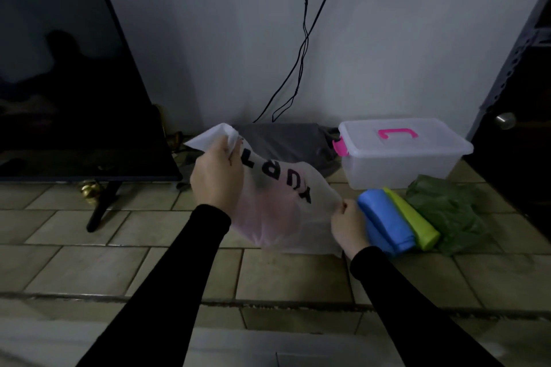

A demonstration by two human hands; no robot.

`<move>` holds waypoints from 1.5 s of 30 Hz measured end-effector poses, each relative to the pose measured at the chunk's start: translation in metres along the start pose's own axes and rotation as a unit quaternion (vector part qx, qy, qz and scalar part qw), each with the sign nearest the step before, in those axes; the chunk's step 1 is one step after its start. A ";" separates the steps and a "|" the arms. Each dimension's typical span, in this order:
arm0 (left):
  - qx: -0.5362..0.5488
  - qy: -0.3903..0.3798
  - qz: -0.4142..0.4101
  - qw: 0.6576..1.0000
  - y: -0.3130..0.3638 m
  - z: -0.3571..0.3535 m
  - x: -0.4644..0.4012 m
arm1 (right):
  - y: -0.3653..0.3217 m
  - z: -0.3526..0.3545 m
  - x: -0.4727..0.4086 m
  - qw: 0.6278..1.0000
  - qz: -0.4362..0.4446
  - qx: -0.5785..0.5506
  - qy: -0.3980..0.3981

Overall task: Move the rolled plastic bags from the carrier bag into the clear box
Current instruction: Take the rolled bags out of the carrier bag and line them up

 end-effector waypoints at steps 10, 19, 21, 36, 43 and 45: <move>-0.009 -0.059 -0.001 0.998 0.005 -0.017 0.021 | -0.001 -0.010 -0.003 0.999 0.016 0.004 -0.039; -0.082 -0.114 -0.041 0.989 0.005 -0.065 0.049 | -0.004 -0.010 -0.009 0.998 0.044 0.008 -0.053; -0.049 -0.142 0.000 0.989 -0.012 -0.068 0.043 | -0.005 -0.011 -0.011 0.997 0.054 0.011 -0.057; -0.166 -0.147 0.000 0.975 -0.040 -0.045 0.021 | -0.010 -0.048 -0.012 0.980 0.101 0.063 -0.160; -0.203 -0.139 0.016 0.969 -0.055 -0.062 0.036 | -0.030 -0.038 -0.028 0.970 0.174 0.045 -0.166; -0.219 -0.160 0.033 0.962 -0.059 -0.073 0.048 | -0.036 -0.040 -0.033 0.955 0.198 0.088 -0.201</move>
Point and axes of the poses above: each hand's wrist, its own x-axis away from the middle knuckle, its own z-axis out of the back of the hand, y = z × x, the point moved 6 cm from there along -x, towards the middle knuckle, and after that the axes turned 3 degrees about -y, right-handed, at the moved point
